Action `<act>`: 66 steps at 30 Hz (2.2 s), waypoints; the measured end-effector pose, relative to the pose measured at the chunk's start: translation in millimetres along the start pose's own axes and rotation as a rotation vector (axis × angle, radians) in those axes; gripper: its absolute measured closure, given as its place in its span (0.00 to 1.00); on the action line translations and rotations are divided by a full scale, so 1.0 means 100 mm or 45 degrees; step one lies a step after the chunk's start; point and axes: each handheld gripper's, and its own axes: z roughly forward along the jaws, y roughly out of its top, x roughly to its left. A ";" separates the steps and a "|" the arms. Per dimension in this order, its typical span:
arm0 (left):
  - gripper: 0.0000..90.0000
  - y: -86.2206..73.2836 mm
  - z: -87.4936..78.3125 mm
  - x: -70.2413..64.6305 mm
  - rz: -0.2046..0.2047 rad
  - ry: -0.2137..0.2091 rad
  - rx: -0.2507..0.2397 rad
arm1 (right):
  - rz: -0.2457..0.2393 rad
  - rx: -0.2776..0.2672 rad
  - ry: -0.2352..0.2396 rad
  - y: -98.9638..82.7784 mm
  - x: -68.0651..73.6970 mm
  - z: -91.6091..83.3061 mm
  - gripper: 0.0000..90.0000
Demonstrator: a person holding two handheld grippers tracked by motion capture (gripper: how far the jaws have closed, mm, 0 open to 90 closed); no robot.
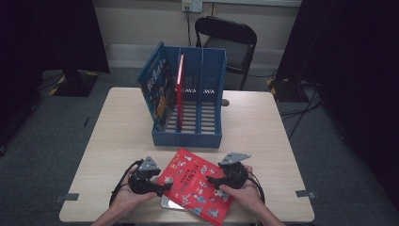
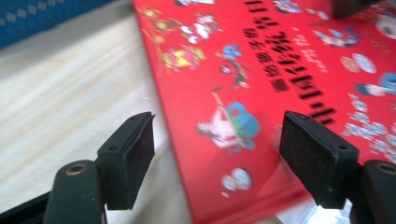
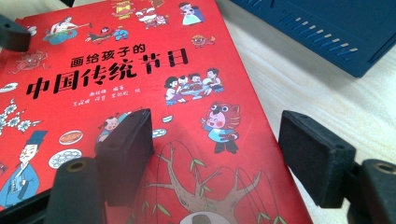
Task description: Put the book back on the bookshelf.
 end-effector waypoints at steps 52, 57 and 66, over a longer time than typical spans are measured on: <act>0.37 0.09 0.10 0.12 -0.012 0.012 0.005 | 0.055 0.000 0.023 -0.11 -0.03 -0.15 0.41; 0.38 0.13 0.13 0.14 -0.025 0.033 0.004 | 0.048 0.008 0.011 -0.17 0.02 -0.23 0.45; 0.53 0.26 0.21 0.17 -0.020 0.076 -0.022 | 0.033 0.006 0.000 -0.24 0.09 -0.35 0.53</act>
